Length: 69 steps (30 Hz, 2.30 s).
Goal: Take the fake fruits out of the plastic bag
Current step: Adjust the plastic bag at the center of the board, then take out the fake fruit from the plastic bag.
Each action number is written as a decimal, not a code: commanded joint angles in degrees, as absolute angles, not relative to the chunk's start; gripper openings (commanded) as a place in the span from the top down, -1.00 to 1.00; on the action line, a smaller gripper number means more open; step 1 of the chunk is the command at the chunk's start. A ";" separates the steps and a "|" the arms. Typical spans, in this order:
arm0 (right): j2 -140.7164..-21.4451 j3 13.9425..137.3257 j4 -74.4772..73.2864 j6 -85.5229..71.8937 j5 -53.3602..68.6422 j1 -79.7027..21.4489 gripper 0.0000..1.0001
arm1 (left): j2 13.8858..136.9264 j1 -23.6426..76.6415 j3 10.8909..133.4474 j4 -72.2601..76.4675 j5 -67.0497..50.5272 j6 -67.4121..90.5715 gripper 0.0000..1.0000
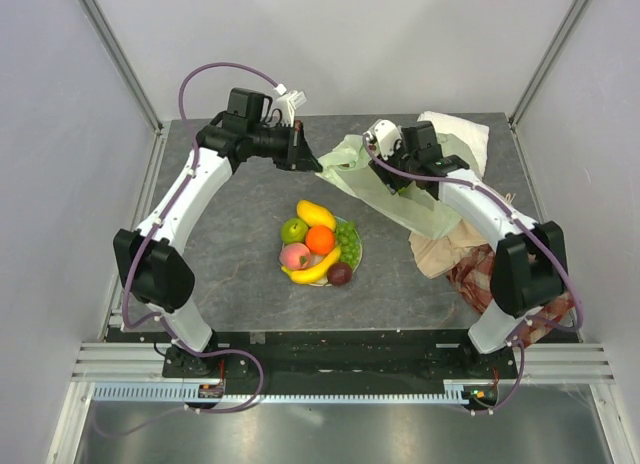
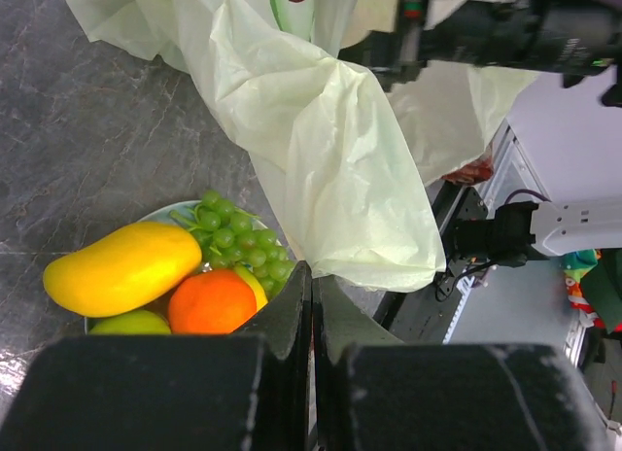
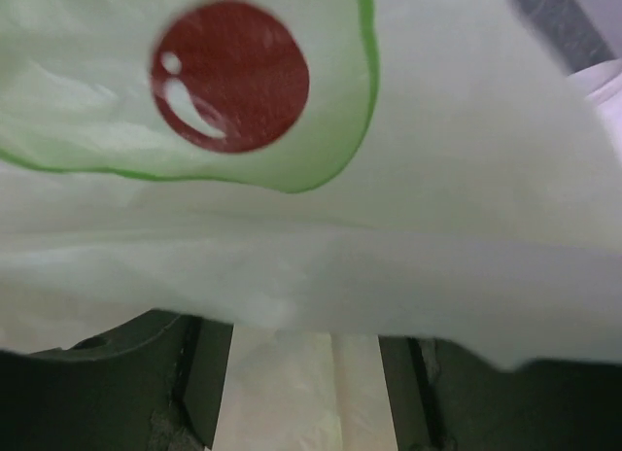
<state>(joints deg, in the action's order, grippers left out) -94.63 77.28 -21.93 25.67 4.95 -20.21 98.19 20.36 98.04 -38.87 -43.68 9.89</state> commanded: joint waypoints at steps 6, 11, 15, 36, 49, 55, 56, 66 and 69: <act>-104.40 82.34 -18.11 22.77 1.68 -19.78 -0.21 | 95.27 20.13 96.50 -40.51 -44.65 10.46 0.97; -110.11 85.95 -16.09 21.71 -2.36 -19.07 -0.40 | 94.75 20.13 94.23 -42.10 -42.89 7.65 0.97; -113.99 89.64 -15.21 20.48 -5.09 -18.46 -0.66 | 94.66 20.13 92.55 -42.36 -42.28 6.33 0.97; -125.59 96.42 -18.19 11.87 -0.17 -14.77 -0.96 | 96.59 20.13 95.80 -43.68 -38.41 2.81 0.97; -113.04 100.54 -24.06 10.29 16.16 -12.66 -0.31 | 99.93 20.13 101.16 -42.80 -34.64 4.22 0.97; -106.71 99.76 -27.24 9.67 31.07 -11.25 -0.29 | 103.35 20.13 105.73 -41.75 -29.54 4.48 0.97; -106.26 99.49 -27.59 10.02 33.46 -10.99 -0.28 | 104.32 20.13 106.43 -41.57 -29.27 4.74 0.97; -103.54 101.51 -29.61 7.92 51.93 -10.20 -0.27 | 112.67 18.81 123.21 -37.10 -19.88 11.33 0.97; -103.53 103.09 -30.58 5.20 56.76 -10.37 -0.29 | 114.96 17.67 128.48 -35.77 -16.19 12.92 0.97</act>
<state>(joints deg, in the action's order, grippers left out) -104.95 99.15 -29.71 8.56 46.30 -10.48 112.88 19.51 121.21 -40.25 -23.11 8.62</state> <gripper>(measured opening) 0.873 0.022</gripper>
